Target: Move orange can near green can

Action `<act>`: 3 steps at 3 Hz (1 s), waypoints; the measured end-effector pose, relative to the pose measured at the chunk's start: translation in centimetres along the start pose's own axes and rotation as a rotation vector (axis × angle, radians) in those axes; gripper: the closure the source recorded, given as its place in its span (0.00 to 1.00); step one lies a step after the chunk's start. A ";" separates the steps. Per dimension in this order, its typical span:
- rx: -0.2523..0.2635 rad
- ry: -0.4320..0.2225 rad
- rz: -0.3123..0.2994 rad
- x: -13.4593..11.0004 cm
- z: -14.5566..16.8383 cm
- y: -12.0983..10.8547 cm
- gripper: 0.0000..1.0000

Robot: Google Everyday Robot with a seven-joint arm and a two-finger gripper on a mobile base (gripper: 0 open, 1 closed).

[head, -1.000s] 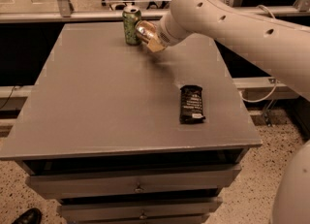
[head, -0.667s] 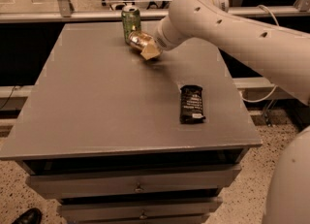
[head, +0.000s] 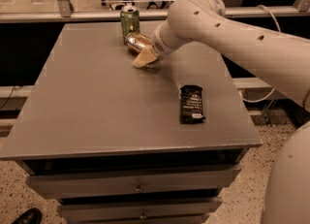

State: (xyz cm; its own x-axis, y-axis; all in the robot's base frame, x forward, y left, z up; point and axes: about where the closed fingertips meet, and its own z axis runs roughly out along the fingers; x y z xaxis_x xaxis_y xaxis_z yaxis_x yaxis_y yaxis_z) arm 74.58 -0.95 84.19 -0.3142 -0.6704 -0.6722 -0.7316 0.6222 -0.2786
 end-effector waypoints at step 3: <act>0.000 0.000 0.000 -0.2 -0.2 -0.1 0.21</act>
Offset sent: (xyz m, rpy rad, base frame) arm -0.0563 -0.0744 0.1114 0.5475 -0.0592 -0.0198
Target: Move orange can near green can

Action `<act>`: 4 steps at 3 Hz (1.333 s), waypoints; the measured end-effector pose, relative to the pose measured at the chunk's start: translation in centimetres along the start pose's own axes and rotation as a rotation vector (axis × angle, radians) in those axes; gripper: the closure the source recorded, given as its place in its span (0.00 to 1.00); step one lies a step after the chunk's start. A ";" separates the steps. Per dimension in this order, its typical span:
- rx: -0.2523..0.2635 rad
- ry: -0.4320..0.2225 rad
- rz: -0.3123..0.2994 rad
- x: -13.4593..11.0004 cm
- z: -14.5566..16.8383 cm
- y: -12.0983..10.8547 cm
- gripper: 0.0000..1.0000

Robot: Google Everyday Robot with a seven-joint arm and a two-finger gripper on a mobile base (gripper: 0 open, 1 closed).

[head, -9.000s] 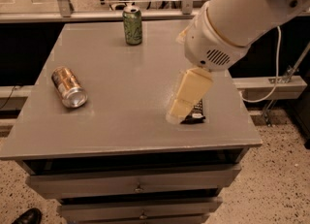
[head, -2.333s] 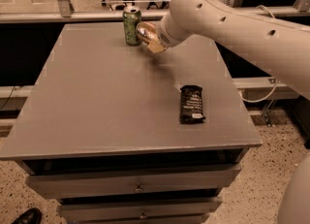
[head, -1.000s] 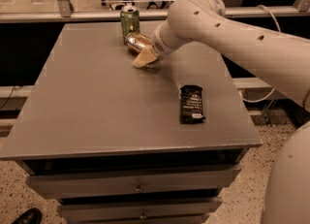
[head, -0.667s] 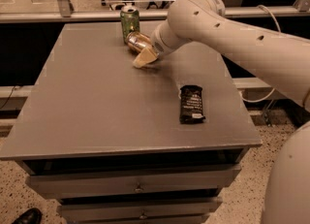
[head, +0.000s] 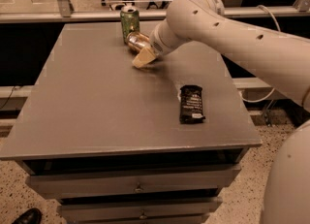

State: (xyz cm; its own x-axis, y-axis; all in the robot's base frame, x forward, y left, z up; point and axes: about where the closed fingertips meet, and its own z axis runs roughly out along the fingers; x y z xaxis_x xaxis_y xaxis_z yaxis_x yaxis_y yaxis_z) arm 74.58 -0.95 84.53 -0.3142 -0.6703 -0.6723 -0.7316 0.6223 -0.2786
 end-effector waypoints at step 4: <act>-0.047 -0.361 0.232 -1.3 -14.3 -2.0 0.00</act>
Offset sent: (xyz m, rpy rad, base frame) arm -0.0768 -0.0926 0.1345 0.5702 -0.1041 -0.0595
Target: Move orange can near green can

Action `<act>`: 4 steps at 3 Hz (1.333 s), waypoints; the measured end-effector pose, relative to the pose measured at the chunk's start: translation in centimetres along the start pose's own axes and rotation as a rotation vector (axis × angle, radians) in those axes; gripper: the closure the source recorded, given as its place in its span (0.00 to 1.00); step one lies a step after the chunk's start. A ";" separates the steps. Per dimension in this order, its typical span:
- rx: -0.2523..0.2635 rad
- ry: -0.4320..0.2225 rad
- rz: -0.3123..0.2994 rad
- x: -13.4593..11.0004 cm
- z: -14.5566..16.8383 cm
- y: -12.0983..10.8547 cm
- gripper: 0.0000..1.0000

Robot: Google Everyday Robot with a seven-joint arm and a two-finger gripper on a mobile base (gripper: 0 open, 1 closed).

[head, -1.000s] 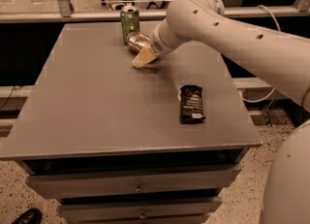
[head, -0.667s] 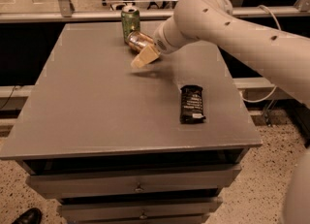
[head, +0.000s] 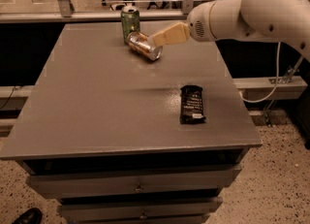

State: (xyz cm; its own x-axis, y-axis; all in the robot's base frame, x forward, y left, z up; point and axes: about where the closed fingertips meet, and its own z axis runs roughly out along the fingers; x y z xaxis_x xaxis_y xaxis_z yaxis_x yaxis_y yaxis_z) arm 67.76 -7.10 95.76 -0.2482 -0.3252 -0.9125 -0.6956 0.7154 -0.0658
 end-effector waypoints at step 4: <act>0.017 -0.100 0.104 2.0 -3.0 -5.0 0.00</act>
Offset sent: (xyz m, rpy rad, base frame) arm -0.0050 -0.0050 -0.0105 0.0912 0.0219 0.0235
